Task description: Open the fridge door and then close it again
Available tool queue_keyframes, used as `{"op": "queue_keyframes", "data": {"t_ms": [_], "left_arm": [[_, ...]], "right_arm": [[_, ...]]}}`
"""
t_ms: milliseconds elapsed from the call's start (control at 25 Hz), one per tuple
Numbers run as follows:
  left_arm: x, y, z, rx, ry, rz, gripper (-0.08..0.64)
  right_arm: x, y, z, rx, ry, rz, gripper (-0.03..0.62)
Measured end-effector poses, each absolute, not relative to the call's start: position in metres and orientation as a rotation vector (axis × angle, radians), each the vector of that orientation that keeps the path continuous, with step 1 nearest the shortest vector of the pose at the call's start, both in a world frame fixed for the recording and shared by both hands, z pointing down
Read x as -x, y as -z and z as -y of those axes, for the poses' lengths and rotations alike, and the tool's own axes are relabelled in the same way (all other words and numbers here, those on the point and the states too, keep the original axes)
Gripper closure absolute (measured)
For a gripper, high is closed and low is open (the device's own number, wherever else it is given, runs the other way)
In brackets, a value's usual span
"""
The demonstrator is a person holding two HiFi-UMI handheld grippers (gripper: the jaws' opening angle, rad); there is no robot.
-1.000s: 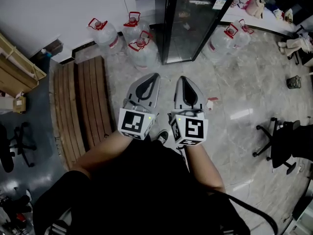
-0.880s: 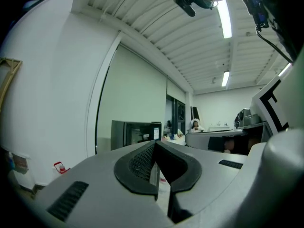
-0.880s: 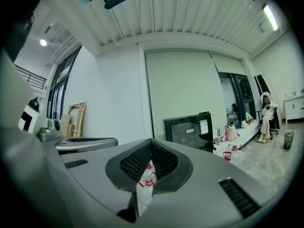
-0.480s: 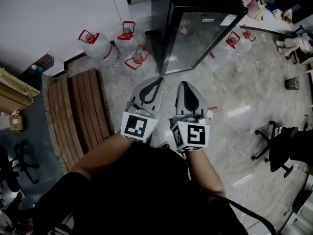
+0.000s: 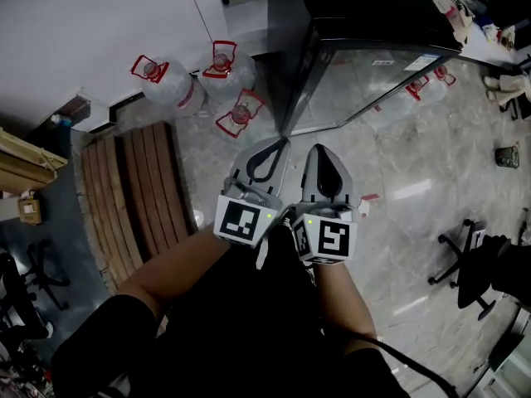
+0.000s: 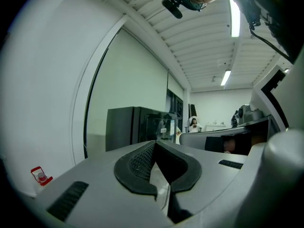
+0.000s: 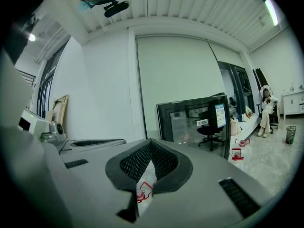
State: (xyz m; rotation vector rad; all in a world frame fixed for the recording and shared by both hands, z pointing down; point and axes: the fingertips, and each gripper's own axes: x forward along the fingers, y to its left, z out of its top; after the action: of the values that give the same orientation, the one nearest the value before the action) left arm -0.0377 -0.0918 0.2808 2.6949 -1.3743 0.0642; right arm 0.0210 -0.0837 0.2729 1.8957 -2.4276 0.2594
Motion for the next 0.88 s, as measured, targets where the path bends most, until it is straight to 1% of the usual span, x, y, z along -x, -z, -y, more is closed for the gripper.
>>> {"op": "queue_keyframes", "data": {"t_ms": [400, 640, 720, 760, 880], "left_arm": [[0.025, -0.35, 0.167, -2.655, -0.131, 1.439, 0.553], [0.012, -0.393, 0.196, -2.706, -0.181, 1.413, 0.552], [0.008, -0.406, 0.208, -2.718, -0.188, 1.401, 0.535], [0.006, -0.411, 0.212, -2.723, -0.183, 1.392, 0.512], [0.0, -0.42, 0.223, -2.747, -0.162, 1.381, 0.503]], "right_arm": [[-0.049, -0.338, 0.147, -1.899, -0.305, 2.39, 0.577], [-0.054, -0.37, 0.159, -1.901, -0.317, 2.378, 0.577], [-0.057, -0.381, 0.163, -1.908, -0.333, 2.377, 0.577], [-0.058, -0.388, 0.163, -1.912, -0.342, 2.374, 0.577], [-0.063, -0.407, 0.164, -1.915, -0.368, 2.363, 0.577]]}}
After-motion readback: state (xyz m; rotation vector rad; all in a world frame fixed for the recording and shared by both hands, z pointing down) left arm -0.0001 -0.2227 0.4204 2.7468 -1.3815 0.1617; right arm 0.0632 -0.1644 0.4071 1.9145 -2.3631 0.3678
